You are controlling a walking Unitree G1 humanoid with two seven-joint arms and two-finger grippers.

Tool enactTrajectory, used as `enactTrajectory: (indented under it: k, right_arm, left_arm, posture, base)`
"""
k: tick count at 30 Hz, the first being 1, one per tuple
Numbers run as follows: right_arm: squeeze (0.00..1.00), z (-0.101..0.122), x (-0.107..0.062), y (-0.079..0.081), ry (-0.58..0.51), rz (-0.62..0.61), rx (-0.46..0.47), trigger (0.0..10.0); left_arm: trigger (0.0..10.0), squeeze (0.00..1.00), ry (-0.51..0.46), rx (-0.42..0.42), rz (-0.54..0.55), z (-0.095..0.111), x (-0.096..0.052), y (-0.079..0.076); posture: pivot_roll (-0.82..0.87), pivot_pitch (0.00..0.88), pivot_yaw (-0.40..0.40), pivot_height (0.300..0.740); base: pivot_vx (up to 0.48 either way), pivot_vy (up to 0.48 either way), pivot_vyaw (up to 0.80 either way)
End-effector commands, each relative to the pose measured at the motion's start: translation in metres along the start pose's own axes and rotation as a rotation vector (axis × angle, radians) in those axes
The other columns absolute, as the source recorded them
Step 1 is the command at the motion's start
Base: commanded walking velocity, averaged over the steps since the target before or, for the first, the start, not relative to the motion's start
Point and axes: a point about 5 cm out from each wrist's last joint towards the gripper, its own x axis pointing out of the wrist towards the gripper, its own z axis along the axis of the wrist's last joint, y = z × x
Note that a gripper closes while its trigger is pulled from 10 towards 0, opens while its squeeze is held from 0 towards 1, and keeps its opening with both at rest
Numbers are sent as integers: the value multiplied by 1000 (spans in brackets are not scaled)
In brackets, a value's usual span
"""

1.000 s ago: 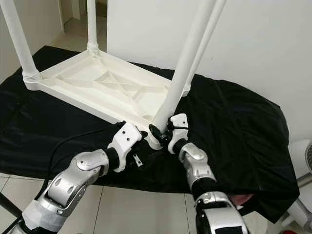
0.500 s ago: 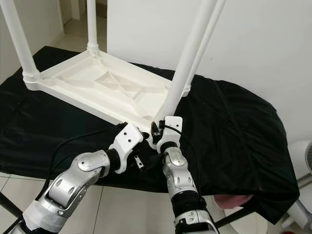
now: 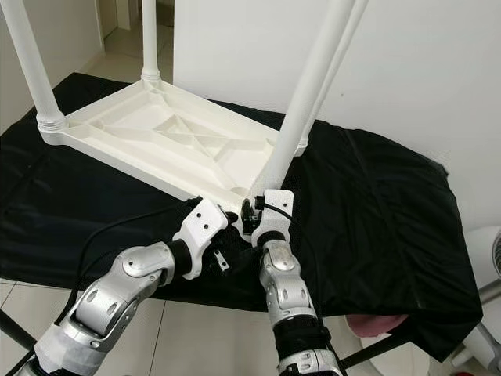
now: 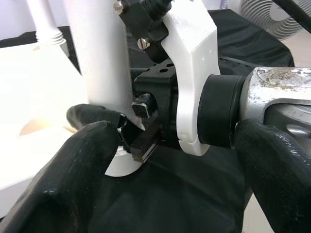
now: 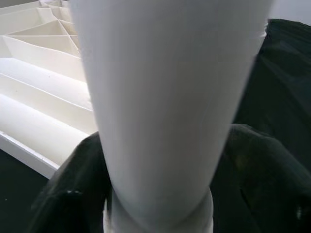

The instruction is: Building children table

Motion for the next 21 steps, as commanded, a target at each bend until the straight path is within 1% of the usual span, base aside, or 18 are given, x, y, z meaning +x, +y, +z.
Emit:
enactTrajectory:
  k: [1, 4, 5, 6, 7, 8, 10, 11, 13, 14, 15, 16, 17, 18, 19, 20, 21]
  right_arm:
    - [1000, -4, -4, -3, 28, 5, -16, 10000]
    - [1000, -6, -6, -15, 40, -6, -43, 10000]
    - [459, -6, -8, -19, 46, -6, -53, 10000]
    - [153, -7, -9, -22, 52, -4, -60, 10000]
    - [153, -7, -9, -22, 52, -4, -60, 10000]
    - [0, -8, -10, -25, 58, 4, -59, 10000]
    - [0, -8, -11, -26, 62, 9, -57, 10000]
    - [0, -8, -13, -34, 58, 49, -90, 10000]
    - [0, -7, -13, -37, 57, 60, -100, 10000]
    - [0, -3, -13, -39, 18, 206, -244, 10000]
    - [0, -3, -13, -39, 18, 206, -244, 10000]
    - [0, 0, -11, -44, 13, 250, -265, 10000]
    - [0, 0, -11, -44, 13, 250, -265, 10000]
    - [0, 3, -7, -49, 7, 304, -283, 10000]
    - [0, 5, -4, -53, 8, 327, -281, 10000]
    - [0, 5, -4, -53, 8, 327, -281, 10000]
    - [0, 6, -1, -56, 7, 356, -280, 10000]
  left_arm:
    - [10000, 0, -2, -7, -15, 1, 4, -6]
    - [10000, 0, -1, -6, -10, 1, 3, -5]
    - [10000, 0, -1, -6, -9, 1, 3, -5]
    - [10000, 0, -1, -5, -8, 1, 3, -5]
    - [10000, 0, -1, -5, -8, 1, 3, -5]
    - [10000, 0, -1, -5, -7, 1, 3, -5]
    - [10000, 0, -1, -5, -6, 0, 3, -5]
    - [10000, 0, -2, -5, -1, 1, 3, -3]
    - [10000, 0, -2, -6, 0, 1, 4, -3]
    - [10000, 0, -6, -8, 2, 2, 4, -2]
    - [10000, 0, -6, -8, 2, 2, 4, -2]
    - [10000, 0, -6, -8, 0, 2, 5, -3]
    - [10000, 0, -6, -8, 0, 2, 5, -3]
    - [10000, 0, -8, -7, -3, 2, 5, -3]
    - [10000, 0, -9, -7, -5, 3, 6, -3]
    - [10000, 0, -9, -7, -5, 3, 6, -3]
    - [10000, 0, -9, -5, -6, 3, 7, -3]
  posture:
    - [68, 0, -192, 740]
    - [68, 0, -192, 740]
    - [68, 0, -193, 740]
    - [68, 0, -194, 740]
    - [68, 0, -194, 740]
    - [68, 0, -194, 740]
    - [68, 0, -194, 740]
    - [66, 0, -193, 740]
    - [66, 0, -193, 740]
    - [54, 0, -182, 740]
    - [54, 0, -182, 740]
    - [51, 0, -178, 740]
    - [51, 0, -178, 740]
    - [51, 0, -178, 740]
    - [50, 0, -177, 740]
    - [50, 0, -177, 740]
    - [52, 0, -177, 740]
  base:
    - [0, 0, 0]
    - [0, 0, 0]
    - [0, 0, 0]
    - [0, 0, 0]
    - [0, 0, 0]
    - [0, 0, 0]
    - [0, 0, 0]
    - [0, 0, 0]
    - [0, 0, 0]
    - [0, 0, 0]
    - [0, 0, 0]
    - [0, 0, 0]
    - [0, 0, 0]
    - [0, 0, 0]
    - [0, 0, 0]
    - [0, 0, 0]
    - [0, 0, 0]
